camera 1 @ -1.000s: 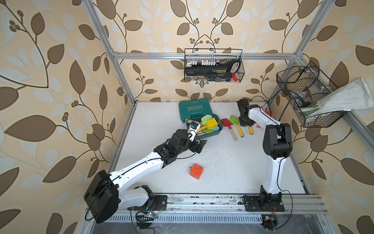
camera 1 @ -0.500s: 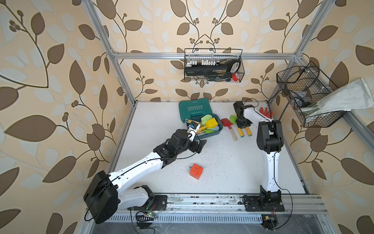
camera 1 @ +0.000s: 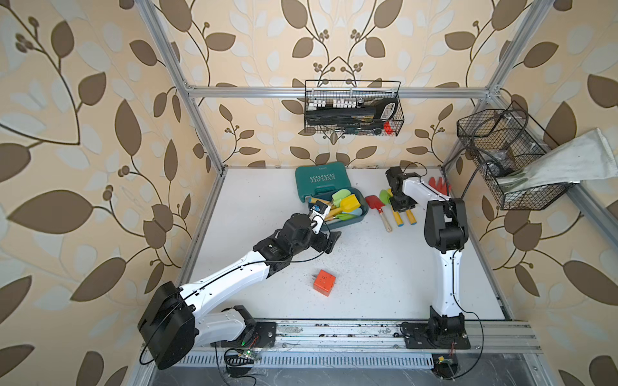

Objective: Take the shovel out of the storage box
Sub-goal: Place the shovel at the center of the board.

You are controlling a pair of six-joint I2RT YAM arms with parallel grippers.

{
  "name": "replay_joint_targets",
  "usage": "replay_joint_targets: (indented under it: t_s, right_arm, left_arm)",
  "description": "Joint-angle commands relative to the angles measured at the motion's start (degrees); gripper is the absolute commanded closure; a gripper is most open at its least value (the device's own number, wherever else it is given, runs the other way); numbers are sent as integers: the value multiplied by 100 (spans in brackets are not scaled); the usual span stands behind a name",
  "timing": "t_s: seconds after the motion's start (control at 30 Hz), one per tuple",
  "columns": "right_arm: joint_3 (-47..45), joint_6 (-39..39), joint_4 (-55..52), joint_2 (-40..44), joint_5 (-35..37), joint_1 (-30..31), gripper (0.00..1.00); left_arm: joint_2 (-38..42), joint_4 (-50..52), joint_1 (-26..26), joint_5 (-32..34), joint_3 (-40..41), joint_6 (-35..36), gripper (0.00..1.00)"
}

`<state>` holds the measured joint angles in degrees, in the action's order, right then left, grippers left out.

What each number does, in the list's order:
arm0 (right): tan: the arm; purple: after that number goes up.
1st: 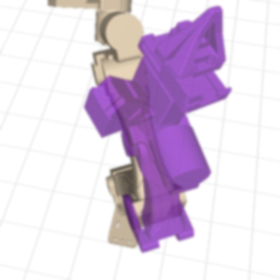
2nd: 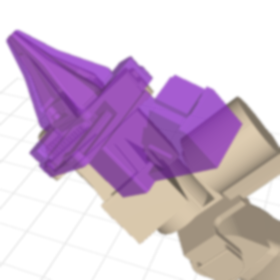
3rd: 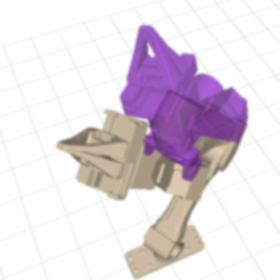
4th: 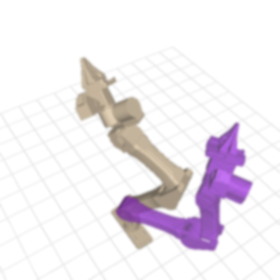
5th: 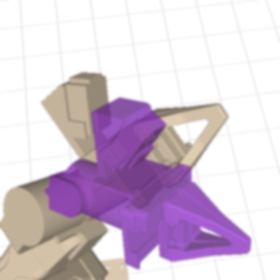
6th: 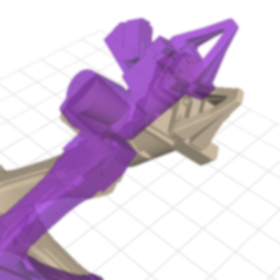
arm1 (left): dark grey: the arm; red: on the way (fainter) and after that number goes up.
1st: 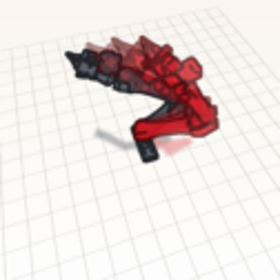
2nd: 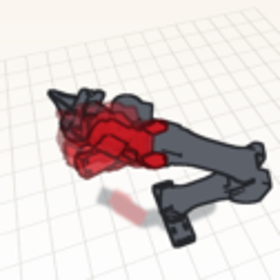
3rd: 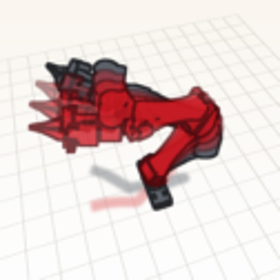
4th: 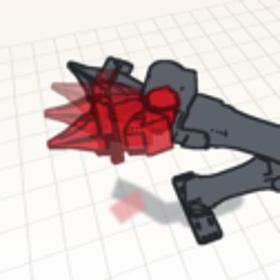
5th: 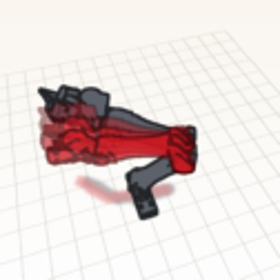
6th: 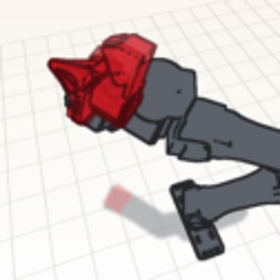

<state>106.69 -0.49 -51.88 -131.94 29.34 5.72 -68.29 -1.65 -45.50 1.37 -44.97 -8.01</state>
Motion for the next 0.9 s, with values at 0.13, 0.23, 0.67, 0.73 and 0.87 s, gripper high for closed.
replay_joint_targets:
  t_s: [0.13, 0.23, 0.67, 0.73, 0.87]
  right_arm:
    - [-143, 220, -126, 149, -156, 57, 65]
    - [-275, 300, -146, 402, -155, 129, 64]
    - [-2091, 1190, 709, 3228, -857, 537, 39]
    - [-2544, 1373, 963, 3738, -1438, 575, 35]
    - [-3517, 1854, 1566, 4686, -2513, 707, 30]
  left_arm:
    - [65, -96, -56, 35, -135, -31, 1]
    - [78, -90, -56, 96, -128, -22, 1]
    - [108, -239, -56, 380, 40, -26, 1]
    - [106, -244, -56, 345, 54, -15, 1]
    - [89, -157, -56, 415, 42, 44, 1]
